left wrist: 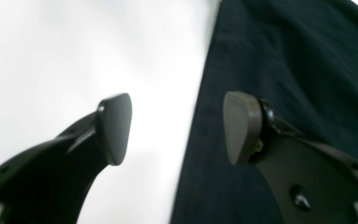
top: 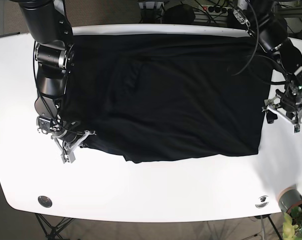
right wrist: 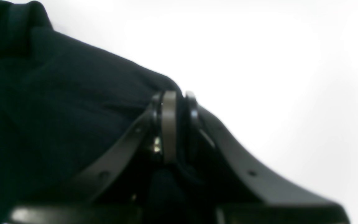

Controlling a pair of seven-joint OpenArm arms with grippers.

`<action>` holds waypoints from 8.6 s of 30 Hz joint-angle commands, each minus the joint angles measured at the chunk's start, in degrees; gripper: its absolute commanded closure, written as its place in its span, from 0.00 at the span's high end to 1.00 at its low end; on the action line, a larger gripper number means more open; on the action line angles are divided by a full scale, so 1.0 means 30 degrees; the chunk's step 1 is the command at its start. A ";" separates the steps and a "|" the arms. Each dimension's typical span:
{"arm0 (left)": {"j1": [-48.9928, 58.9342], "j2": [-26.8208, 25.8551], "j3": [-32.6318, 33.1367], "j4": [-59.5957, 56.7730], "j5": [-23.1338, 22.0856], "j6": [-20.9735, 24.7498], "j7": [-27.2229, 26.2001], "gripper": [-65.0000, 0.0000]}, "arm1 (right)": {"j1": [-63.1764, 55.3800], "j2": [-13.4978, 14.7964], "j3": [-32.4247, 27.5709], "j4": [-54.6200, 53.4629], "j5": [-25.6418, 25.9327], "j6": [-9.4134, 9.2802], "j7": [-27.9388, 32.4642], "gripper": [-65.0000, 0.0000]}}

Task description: Fold the T-shirt properly

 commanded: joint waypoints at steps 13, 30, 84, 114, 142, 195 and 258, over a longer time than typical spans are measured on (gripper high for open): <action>-0.7987 -0.3484 0.4083 -1.4505 -0.0330 -0.0020 -0.5935 0.68 | 0.0409 -0.0129 0.0127 0.0282 0.0055 -0.0150 -0.0307 0.04; -0.8778 -0.2165 0.5255 -1.6732 -0.0359 0.0010 -0.7898 0.78 | 0.0439 -0.0276 0.1153 0.0282 0.0055 -0.0091 -0.0307 0.04; -0.1863 0.0824 0.0947 0.0557 -0.0476 -0.2862 -0.3092 0.00 | -0.3576 -0.0510 0.3468 1.6897 0.0788 0.0934 -0.9537 0.03; 0.5962 0.1205 0.0273 0.5070 -0.0447 -0.3844 -0.2946 0.00 | -1.3627 -0.1360 0.6515 2.4839 0.5945 0.0788 -1.3552 0.04; 0.6958 -0.0114 -0.0225 0.7414 -0.3114 -0.3844 -0.0807 0.54 | -1.4360 -0.1389 0.6515 2.4956 0.6033 0.0934 -1.3112 0.67; 0.6811 -0.0817 0.1563 0.0704 -0.4403 -0.3844 -0.0894 0.54 | -0.7004 -0.2503 0.0889 1.3146 0.6033 0.0934 -0.9449 0.05; 0.6167 -0.0758 0.2413 0.0381 -0.2469 -0.3844 -0.0894 0.54 | -1.6909 -0.2708 0.4552 2.6363 0.9433 0.0700 -1.2526 0.78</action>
